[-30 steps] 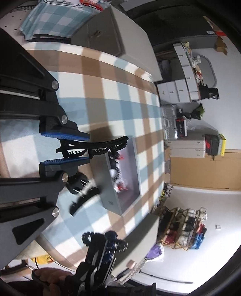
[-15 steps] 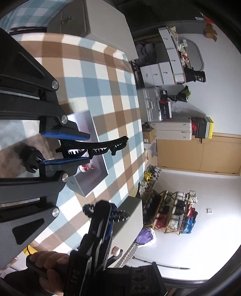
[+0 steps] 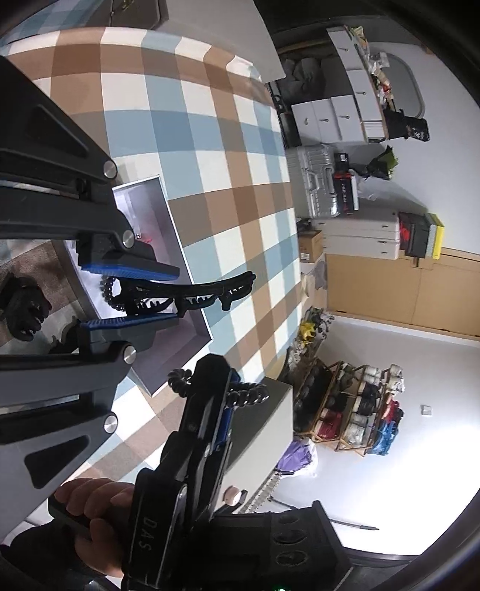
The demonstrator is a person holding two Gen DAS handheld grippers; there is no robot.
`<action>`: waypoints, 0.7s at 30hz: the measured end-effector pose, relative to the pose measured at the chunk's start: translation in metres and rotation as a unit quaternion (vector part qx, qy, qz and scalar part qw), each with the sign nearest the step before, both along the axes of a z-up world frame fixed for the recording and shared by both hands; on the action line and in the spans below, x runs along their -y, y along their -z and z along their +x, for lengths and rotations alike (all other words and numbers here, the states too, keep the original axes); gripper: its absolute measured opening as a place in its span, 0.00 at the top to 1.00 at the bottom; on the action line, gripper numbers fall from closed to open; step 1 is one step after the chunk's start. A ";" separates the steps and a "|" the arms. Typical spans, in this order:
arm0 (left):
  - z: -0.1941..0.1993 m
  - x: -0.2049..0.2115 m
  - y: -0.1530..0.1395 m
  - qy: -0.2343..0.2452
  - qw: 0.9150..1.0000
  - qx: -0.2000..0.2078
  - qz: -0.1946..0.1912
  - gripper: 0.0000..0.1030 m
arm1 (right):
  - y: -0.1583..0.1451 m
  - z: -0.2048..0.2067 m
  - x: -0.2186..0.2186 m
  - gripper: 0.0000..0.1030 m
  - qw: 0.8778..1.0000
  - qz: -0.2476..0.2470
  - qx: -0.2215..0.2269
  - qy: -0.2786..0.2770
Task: Organize jewelry
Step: 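Release the comb clip and coiled hair tie into the box from both grippers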
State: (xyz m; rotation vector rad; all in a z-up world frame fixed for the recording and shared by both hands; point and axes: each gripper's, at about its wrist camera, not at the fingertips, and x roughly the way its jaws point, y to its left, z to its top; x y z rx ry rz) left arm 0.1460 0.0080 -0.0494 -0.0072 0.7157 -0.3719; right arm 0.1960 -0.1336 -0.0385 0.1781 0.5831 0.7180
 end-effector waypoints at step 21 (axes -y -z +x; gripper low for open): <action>0.019 0.000 0.026 0.007 0.999 -0.052 -0.008 0.88 | 0.041 0.034 -0.013 0.60 0.999 -0.027 -0.041 -0.011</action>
